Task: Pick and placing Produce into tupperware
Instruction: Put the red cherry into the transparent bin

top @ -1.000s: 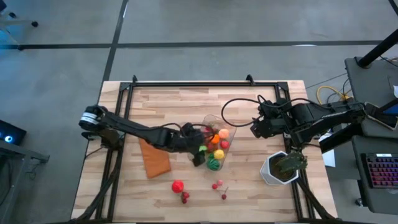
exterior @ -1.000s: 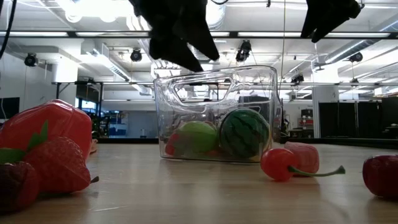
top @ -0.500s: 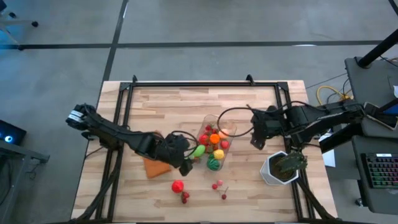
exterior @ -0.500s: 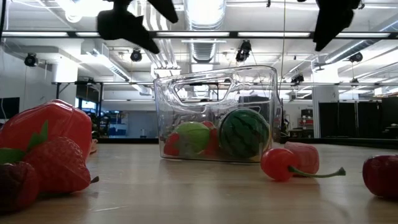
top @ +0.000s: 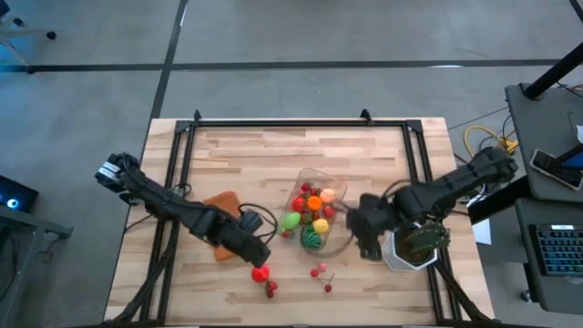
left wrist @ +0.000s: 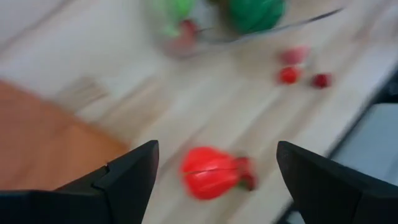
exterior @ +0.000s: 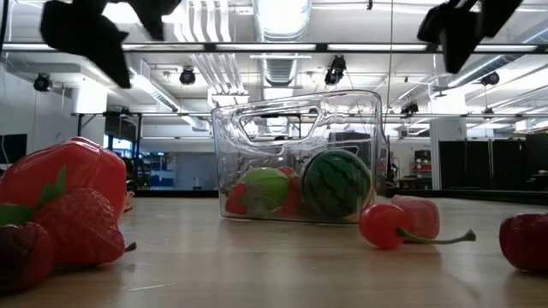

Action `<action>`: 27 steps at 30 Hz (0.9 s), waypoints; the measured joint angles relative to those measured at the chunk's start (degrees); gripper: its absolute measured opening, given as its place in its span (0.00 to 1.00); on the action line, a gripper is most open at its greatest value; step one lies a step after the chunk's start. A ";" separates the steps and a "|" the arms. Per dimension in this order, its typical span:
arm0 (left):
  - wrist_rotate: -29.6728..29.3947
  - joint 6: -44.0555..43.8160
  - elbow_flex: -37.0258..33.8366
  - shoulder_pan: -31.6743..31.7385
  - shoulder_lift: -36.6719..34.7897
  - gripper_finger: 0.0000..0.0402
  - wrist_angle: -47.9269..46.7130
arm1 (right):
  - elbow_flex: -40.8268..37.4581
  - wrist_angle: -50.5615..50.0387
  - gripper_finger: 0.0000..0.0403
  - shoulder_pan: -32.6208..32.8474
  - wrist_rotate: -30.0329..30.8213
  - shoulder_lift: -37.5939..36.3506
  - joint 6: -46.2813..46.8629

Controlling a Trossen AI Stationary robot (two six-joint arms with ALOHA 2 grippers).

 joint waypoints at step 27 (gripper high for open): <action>-6.85 9.04 -20.69 -18.95 -11.88 0.77 -11.98 | 12.35 19.53 0.60 10.59 -4.19 25.85 32.25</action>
